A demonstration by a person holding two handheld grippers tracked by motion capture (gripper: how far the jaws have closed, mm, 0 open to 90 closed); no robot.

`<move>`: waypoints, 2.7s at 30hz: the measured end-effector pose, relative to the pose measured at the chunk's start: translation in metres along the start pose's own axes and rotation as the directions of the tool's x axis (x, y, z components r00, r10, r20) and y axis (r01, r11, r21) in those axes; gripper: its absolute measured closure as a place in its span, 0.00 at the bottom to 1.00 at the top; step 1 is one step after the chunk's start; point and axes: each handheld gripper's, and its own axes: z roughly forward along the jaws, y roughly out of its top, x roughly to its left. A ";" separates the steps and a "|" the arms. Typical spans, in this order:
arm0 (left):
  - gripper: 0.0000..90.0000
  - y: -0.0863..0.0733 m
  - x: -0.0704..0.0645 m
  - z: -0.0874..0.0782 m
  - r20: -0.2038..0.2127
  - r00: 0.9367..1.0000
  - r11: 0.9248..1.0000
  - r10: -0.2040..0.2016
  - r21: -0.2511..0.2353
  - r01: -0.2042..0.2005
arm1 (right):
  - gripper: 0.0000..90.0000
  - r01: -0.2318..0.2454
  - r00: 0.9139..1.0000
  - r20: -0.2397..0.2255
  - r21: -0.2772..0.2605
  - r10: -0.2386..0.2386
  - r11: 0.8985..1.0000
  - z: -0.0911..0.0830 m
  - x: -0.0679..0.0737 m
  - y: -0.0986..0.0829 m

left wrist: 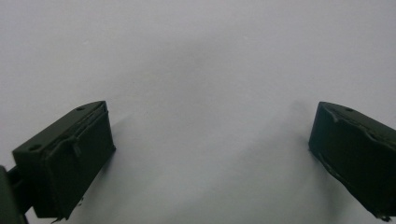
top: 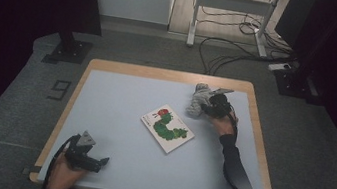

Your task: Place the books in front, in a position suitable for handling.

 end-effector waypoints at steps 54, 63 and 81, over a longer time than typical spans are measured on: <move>0.00 0.000 0.000 0.000 0.001 1.000 1.000 -0.004 0.001 0.004 | 0.70 0.022 0.996 -0.079 -0.123 -0.032 0.992 -0.179 0.036 -0.076; 0.00 0.000 0.000 0.000 0.001 1.000 1.000 -0.005 0.001 0.005 | 0.70 0.014 0.998 -0.062 -0.113 -0.021 0.994 -0.190 0.041 -0.103; 0.00 0.000 0.000 0.000 0.001 1.000 1.000 -0.005 0.000 0.005 | 0.69 -0.013 0.998 -0.069 -0.060 0.009 0.998 -0.181 0.048 -0.153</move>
